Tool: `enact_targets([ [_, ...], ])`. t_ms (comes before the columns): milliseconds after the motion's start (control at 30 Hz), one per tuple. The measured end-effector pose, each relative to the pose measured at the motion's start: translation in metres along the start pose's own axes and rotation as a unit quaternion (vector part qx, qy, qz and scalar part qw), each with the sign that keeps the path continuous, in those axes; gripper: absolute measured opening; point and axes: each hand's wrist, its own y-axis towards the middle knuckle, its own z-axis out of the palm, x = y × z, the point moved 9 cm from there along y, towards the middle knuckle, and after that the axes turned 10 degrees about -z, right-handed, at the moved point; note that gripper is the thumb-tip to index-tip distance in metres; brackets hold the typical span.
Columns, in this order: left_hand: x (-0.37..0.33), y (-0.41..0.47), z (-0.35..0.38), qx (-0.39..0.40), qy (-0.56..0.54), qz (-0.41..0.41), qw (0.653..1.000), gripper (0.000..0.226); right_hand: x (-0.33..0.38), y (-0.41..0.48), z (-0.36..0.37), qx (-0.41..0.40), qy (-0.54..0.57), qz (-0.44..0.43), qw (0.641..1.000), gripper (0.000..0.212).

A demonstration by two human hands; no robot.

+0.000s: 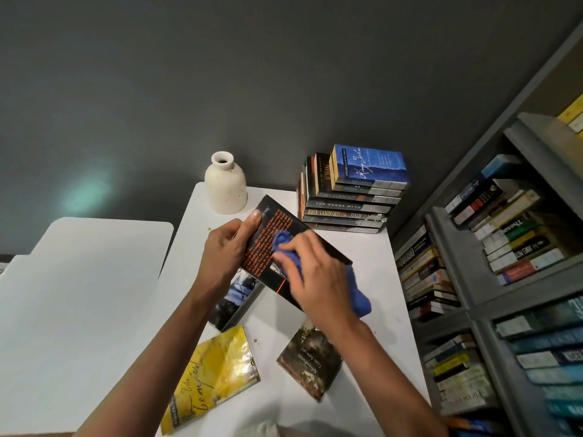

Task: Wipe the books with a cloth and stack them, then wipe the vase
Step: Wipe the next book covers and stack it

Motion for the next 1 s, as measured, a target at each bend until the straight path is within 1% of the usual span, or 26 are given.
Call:
enact_targets([
  [67,0.001,0.0,-0.005,-0.006,0.01,0.005,1.0,0.063,0.008,-0.011,0.006,0.036,0.014,-0.044,0.998,0.028],
  [100,0.004,0.0,-0.008,-0.005,0.011,-0.002,1.0,0.061,0.001,-0.015,0.004,0.038,0.011,-0.045,0.998,0.027],
  [233,0.013,-0.003,-0.007,0.011,0.008,-0.023,1.0,0.055,-0.04,-0.012,-0.02,-0.024,-0.04,0.036,0.998,0.025],
  [300,0.013,-0.001,-0.002,0.006,0.003,-0.026,1.0,0.06,-0.032,-0.001,-0.017,-0.031,-0.055,0.04,0.997,0.026],
  [333,0.011,0.0,-0.001,0.0,-0.003,-0.025,1.0,0.065,-0.021,0.003,-0.01,-0.02,-0.047,0.025,0.998,0.027],
  [400,0.008,0.002,-0.003,-0.014,-0.009,-0.019,1.0,0.076,0.006,-0.003,0.008,0.032,-0.02,-0.036,0.999,0.028],
  [433,0.008,0.003,-0.007,-0.021,-0.01,-0.017,1.0,0.076,0.015,-0.011,0.015,0.063,-0.007,-0.067,0.996,0.028],
  [467,0.01,0.004,-0.011,-0.025,-0.012,-0.02,0.999,0.07,0.018,-0.02,0.017,0.084,0.004,-0.084,0.993,0.029],
  [500,0.012,0.004,-0.014,-0.027,-0.013,-0.028,0.999,0.061,0.012,-0.026,0.013,0.088,0.009,-0.083,0.993,0.029],
  [567,0.015,0.002,-0.015,-0.02,-0.007,-0.042,0.999,0.049,-0.013,-0.028,-0.002,0.062,-0.013,-0.044,0.997,0.024],
  [633,0.016,0.0,-0.008,-0.007,0.004,-0.041,0.999,0.053,-0.034,-0.018,-0.016,0.028,-0.048,0.005,0.998,0.023],
  [700,0.013,-0.003,0.002,-0.001,0.002,-0.042,0.999,0.064,-0.031,-0.003,-0.018,0.013,-0.061,0.023,0.998,0.026],
  [733,0.012,-0.003,0.005,-0.003,-0.001,-0.04,0.999,0.067,-0.019,0.002,-0.013,0.02,-0.059,0.012,0.998,0.028],
  [767,0.009,-0.003,0.006,-0.007,0.0,-0.033,0.999,0.067,-0.003,0.004,-0.004,0.036,-0.059,-0.016,0.998,0.028],
  [833,0.004,-0.003,0.006,-0.021,0.014,-0.018,1.0,0.061,0.027,-0.008,0.014,0.09,-0.045,-0.085,0.991,0.027],
  [867,0.003,-0.003,0.005,-0.026,0.018,-0.012,0.999,0.059,0.032,-0.015,0.018,0.114,-0.026,-0.101,0.988,0.025],
  [900,0.003,-0.004,0.005,-0.025,0.022,-0.009,0.999,0.057,0.028,-0.019,0.017,0.121,-0.005,-0.098,0.988,0.024],
  [933,0.002,-0.005,0.006,-0.019,0.027,-0.007,0.999,0.054,0.017,-0.018,0.011,0.107,0.008,-0.079,0.991,0.024],
  [1000,0.004,-0.009,0.01,0.008,0.035,-0.011,0.999,0.047,-0.012,-0.008,-0.008,0.049,-0.006,-0.021,0.999,0.023],
])
